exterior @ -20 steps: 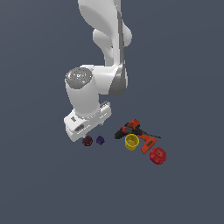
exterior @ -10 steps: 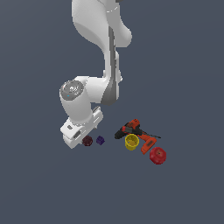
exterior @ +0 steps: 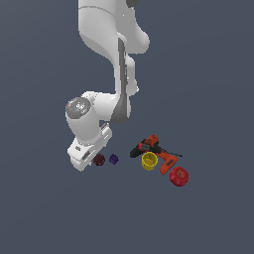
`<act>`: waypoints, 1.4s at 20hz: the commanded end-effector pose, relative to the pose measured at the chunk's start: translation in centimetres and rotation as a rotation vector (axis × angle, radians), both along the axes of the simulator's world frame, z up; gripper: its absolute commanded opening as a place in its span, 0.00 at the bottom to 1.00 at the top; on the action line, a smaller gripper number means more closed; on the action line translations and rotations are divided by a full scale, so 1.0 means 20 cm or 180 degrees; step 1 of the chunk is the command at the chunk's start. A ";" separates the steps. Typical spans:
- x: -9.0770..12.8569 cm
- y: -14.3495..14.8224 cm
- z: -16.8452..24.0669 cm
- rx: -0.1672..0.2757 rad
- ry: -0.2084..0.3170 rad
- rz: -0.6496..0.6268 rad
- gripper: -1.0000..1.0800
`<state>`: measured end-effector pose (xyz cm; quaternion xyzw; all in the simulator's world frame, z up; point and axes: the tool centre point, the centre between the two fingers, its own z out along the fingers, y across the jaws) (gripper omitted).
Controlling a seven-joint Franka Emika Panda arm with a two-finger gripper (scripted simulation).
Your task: Pick up a designated object from a clutter of objects.
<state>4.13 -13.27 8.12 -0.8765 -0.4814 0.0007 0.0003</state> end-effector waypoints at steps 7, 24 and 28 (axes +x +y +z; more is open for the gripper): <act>0.00 -0.01 -0.03 0.0000 -0.0003 0.0030 0.96; 0.00 -0.01 -0.26 0.0000 -0.0005 0.0042 0.00; 0.00 -0.01 -0.26 0.0000 -0.0005 0.0042 0.00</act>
